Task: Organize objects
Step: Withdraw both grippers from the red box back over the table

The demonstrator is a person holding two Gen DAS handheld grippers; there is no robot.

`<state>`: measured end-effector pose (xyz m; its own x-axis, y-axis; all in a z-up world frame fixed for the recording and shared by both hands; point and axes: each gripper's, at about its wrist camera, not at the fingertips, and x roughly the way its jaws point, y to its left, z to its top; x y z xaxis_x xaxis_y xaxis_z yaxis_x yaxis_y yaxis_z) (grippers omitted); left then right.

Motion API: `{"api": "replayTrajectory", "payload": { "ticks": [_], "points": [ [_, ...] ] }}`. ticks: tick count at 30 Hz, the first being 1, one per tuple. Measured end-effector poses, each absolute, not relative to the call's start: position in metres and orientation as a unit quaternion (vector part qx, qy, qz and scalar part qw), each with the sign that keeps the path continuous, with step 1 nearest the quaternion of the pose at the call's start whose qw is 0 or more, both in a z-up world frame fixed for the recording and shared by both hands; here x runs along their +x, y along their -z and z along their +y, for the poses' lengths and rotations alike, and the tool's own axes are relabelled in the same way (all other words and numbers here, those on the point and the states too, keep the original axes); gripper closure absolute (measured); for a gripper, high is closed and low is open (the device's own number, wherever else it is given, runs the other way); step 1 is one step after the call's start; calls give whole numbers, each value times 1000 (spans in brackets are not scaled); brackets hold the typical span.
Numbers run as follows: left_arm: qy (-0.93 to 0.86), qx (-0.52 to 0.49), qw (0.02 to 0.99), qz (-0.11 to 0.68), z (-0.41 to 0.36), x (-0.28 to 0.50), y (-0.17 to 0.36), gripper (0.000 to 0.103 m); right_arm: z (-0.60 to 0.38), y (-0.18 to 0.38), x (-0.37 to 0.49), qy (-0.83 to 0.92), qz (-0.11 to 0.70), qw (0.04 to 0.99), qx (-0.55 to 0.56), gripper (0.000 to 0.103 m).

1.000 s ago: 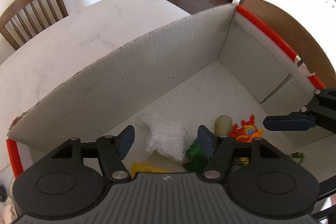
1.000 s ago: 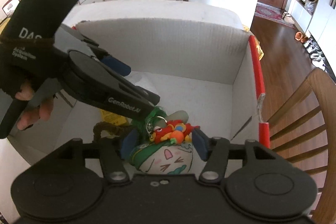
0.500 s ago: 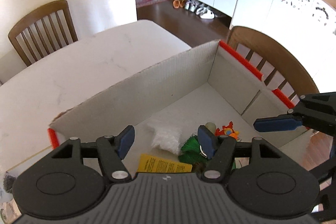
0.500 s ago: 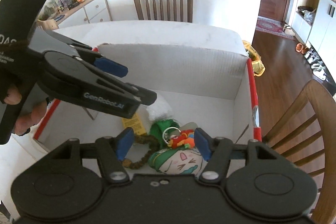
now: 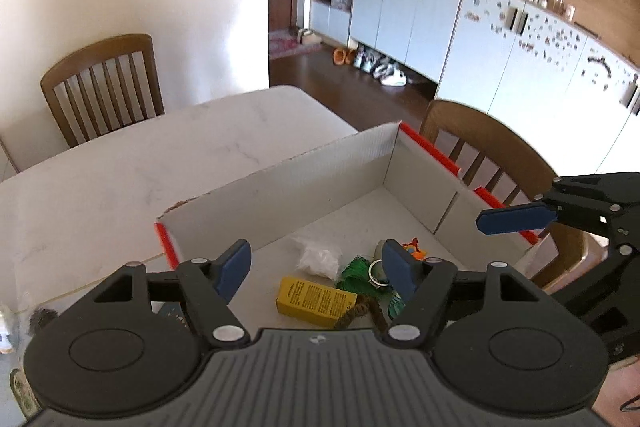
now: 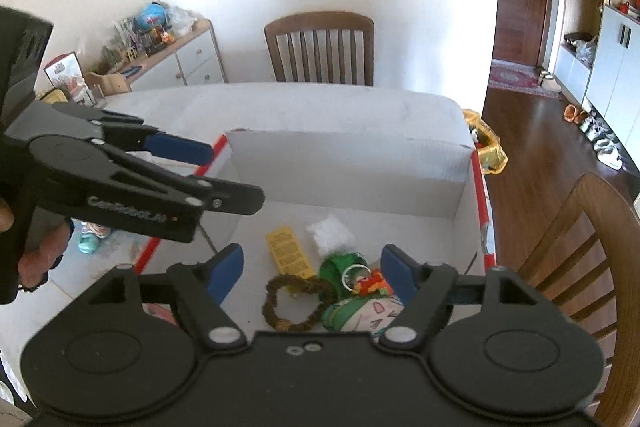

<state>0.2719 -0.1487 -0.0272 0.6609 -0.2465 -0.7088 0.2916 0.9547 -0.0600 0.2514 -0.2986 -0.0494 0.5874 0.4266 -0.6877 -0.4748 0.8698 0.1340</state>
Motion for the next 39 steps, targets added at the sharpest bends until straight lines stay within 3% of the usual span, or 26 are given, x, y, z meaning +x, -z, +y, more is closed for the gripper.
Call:
{"api": "replayTrajectory", "payload": {
  "ticks": [7,9,13,23,39],
  "points": [
    [146,9,922,358,-125,239,16,25,-285,38,236,-253,362,897,-19,17],
    [144,-3,924,355,-116,231,15,18,-278,34,231,-248,355,901,-21,12],
    [137,-19,926,351,-98,217,15,18,-265,28,220,-238,340,910,-12,3],
    [133,-26,931,338,-59,181,18,2,-236,28,200,-215,331,919,16,2],
    [60,-49,942,327,43,154,30,0,-156,33,182,-225,338,914,12,2]
  ]
}}
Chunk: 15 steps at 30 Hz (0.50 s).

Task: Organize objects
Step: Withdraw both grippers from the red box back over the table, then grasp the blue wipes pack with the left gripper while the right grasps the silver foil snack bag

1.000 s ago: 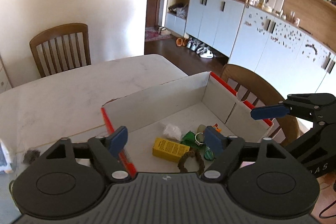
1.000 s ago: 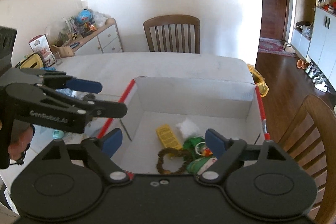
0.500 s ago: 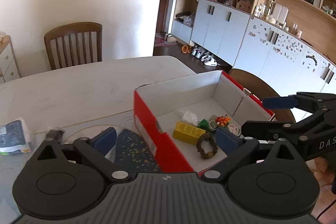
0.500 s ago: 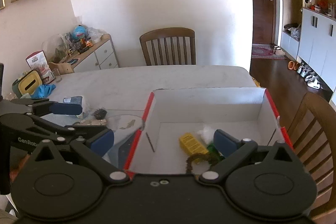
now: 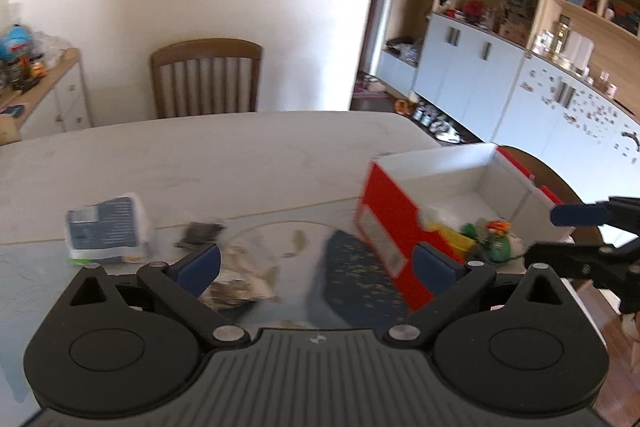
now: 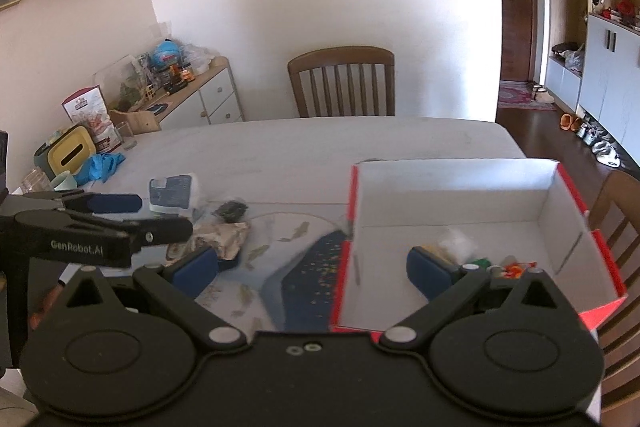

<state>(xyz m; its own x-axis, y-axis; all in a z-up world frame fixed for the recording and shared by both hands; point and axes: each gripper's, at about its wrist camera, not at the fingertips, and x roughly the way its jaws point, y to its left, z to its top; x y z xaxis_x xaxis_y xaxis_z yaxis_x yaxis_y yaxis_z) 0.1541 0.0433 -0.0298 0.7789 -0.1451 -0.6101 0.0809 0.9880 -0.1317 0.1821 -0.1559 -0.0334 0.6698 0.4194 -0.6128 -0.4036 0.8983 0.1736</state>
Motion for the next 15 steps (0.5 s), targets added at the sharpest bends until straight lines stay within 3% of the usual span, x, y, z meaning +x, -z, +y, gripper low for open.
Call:
{"api": "replayTrajectory", "payload": {
  "ticks": [15],
  "points": [
    [21,-37,947,320,148,162,54,0,-69,53,201,-237,369,899,-12,2]
  ]
}}
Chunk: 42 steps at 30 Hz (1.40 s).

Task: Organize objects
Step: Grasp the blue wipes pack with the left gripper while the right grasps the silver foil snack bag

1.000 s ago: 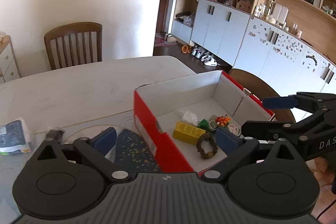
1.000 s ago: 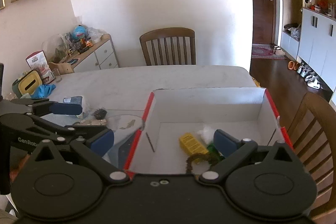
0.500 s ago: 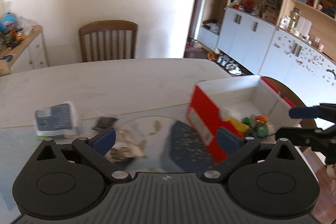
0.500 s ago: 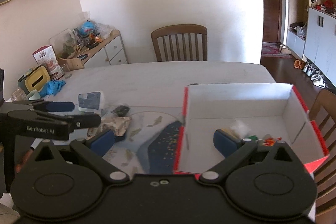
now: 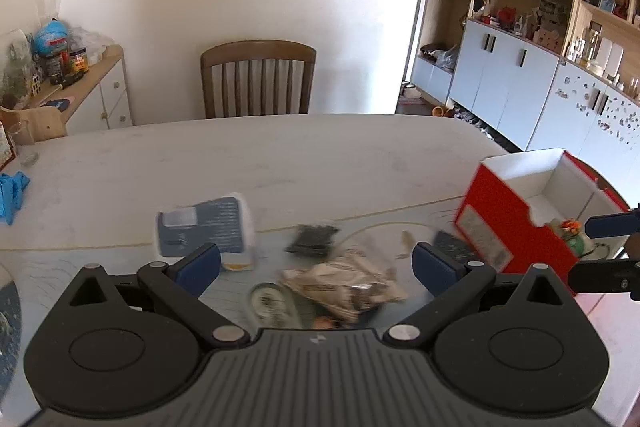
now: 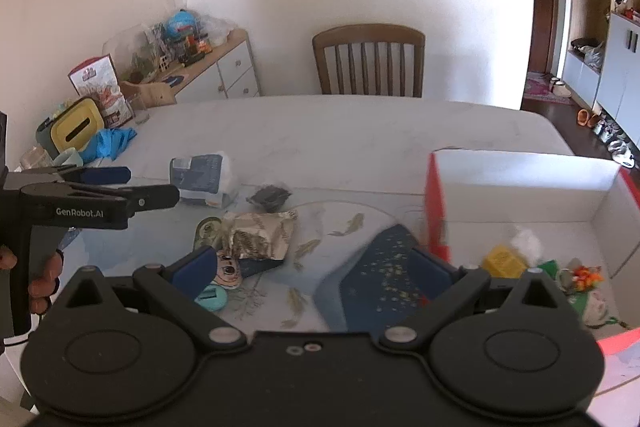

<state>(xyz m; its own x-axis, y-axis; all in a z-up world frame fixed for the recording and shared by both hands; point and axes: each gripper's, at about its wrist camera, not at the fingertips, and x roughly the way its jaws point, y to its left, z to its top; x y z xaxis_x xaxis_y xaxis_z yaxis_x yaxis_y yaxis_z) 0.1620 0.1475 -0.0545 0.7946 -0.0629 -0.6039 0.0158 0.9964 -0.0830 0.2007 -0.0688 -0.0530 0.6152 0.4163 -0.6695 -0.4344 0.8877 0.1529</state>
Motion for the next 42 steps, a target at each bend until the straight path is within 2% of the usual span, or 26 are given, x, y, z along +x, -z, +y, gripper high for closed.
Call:
{"api": "replayTrajectory", "payload": {
  "ticks": [15,28,42],
  "points": [
    [29,37,944,327,229,222,90,0,-2,85,246,-236,412,879,-42,3],
    [81,115,923,358,243,273,127,0,52,118,289,-257,452,850,-85,3],
    [109,78,903,408,247,290,169,1,63,158,322,-229,513,827,-37,2]
  ]
}}
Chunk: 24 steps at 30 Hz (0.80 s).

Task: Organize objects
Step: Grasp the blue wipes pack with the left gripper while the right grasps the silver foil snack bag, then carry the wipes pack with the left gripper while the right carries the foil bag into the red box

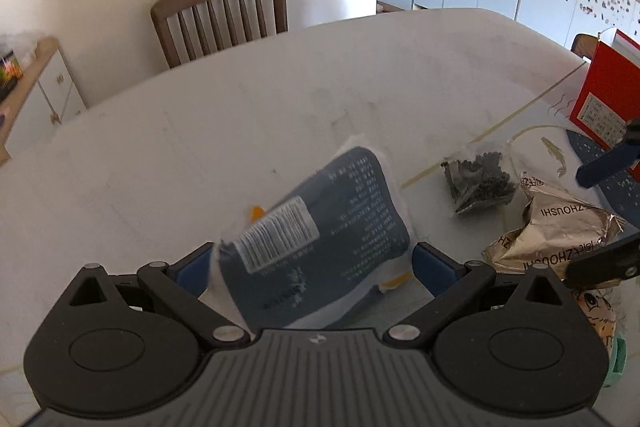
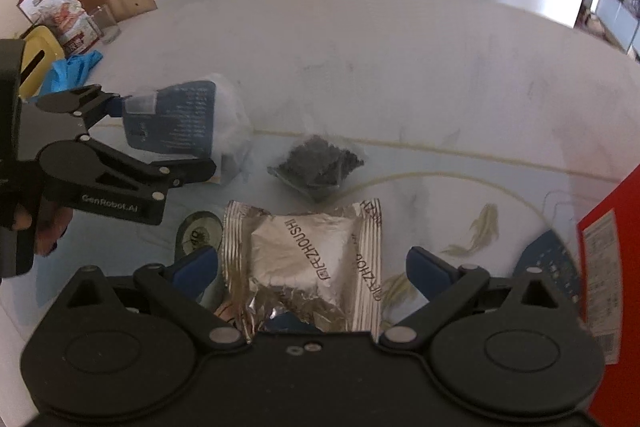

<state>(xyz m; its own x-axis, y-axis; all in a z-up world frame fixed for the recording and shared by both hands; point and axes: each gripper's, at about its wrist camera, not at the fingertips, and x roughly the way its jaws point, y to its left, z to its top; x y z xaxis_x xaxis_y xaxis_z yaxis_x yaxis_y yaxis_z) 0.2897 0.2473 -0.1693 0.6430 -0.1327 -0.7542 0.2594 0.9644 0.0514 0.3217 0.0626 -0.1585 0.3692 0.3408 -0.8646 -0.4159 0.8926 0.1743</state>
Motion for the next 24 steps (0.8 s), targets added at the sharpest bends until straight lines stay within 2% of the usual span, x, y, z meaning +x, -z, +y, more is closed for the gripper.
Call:
{"api": "replayTrajectory", "payload": {
  "ticks": [5,10,12,15,21,24],
  "points": [
    [104,58,906,406,248,289,172,2,62,167,325,-228,534,814,-14,2],
    [97,37,909,403,250,286,172,7,60,167,324,-233,536,812,-7,9],
    [100,25,905,412,251,286,173,31,60,166,324,-236,535,811,-7,12],
    [96,22,907,410,250,284,173,44,58,163,324,-236,534,812,-1,20],
    [86,19,909,407,248,280,167,61,48,162,326,-237,528,816,14,46],
    [78,12,911,405,246,278,161,64,48,162,323,-232,522,820,2,53]
  ]
}}
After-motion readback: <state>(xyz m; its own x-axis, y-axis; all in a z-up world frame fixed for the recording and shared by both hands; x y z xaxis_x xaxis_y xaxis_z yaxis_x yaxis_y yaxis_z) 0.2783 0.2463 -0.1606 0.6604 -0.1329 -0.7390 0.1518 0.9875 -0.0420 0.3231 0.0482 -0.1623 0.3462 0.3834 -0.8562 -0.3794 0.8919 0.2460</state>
